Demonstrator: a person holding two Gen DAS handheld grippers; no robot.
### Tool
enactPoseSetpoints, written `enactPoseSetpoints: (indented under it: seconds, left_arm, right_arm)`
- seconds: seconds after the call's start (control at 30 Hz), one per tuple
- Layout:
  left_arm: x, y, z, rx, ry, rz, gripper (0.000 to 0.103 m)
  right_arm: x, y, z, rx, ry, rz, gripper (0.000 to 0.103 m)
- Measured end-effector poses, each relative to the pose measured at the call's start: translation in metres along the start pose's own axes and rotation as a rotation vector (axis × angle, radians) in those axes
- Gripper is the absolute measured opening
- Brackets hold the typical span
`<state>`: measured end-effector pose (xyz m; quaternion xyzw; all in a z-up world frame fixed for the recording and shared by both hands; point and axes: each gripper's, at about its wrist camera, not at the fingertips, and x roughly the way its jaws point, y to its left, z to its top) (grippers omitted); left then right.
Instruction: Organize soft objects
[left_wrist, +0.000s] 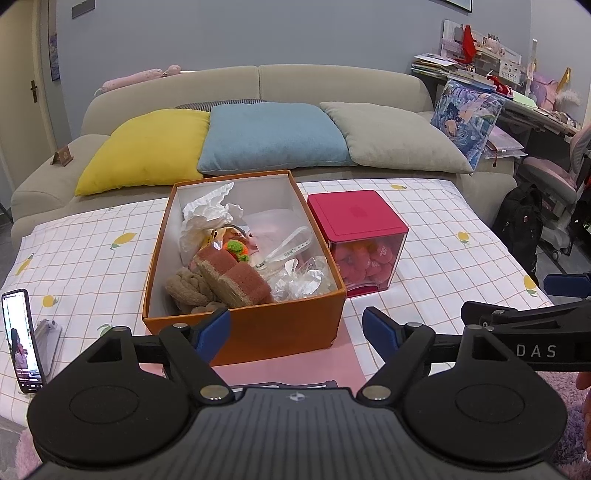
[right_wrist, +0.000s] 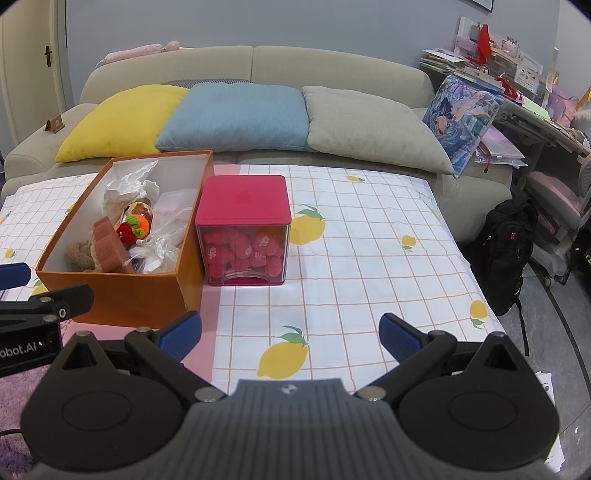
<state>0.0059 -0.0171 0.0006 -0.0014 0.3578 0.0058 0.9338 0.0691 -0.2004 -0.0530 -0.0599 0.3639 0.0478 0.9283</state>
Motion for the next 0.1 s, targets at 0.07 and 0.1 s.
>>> enactPoseSetpoints:
  seconds: [0.07,0.1]
  left_arm:
    - [-0.0002,0.0001,0.0001,0.000,-0.001,0.000,0.094]
    - [-0.0001,-0.0003,0.0001,0.000,0.000,0.000,0.094]
  right_arm:
    - [0.0002,0.0003,0.0001,0.001,0.000,-0.001,0.100]
    - [0.0002,0.0004,0.0001,0.001,0.001,0.000,0.100]
